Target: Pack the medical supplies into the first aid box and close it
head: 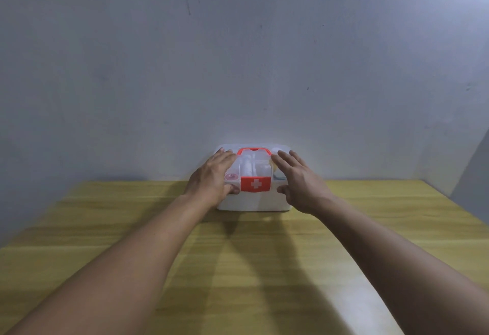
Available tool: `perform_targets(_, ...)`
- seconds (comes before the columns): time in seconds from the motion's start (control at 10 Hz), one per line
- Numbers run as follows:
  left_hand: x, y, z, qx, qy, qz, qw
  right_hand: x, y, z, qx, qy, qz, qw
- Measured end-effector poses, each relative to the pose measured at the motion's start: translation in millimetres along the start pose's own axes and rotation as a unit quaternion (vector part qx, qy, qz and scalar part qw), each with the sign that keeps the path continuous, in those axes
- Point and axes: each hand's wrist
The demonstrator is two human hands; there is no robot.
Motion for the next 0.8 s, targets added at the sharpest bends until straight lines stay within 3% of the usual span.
perform_targets(0.5, -11, -10, -9, 0.001, 0.005, -0.008, 1.0, -11, -11, 6, -0.007, -0.009, 0.01, 1.0)
perform_targets(0.6, -7, -10, -4, -0.004, -0.043, -0.037, 0.998, -10, -10, 5, -0.009, -0.011, 0.005, 1.0)
perform_targets(0.7, -3, -12, 6, -0.022, -0.195, -0.111, 0.974, -8, -8, 2, -0.009, 0.029, -0.011, 0.999)
perform_targets(0.8, 6, -2, 15, -0.011, -0.244, -0.13, 0.961, 2, 6, -1, -0.029, 0.04, -0.008, 0.999)
Point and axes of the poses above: each hand's wrist, its own y-axis away from the middle knuckle, its own x-axis out of the back of the hand, z = x × y, and after that the axes turned 13 degrees about z, right-handed
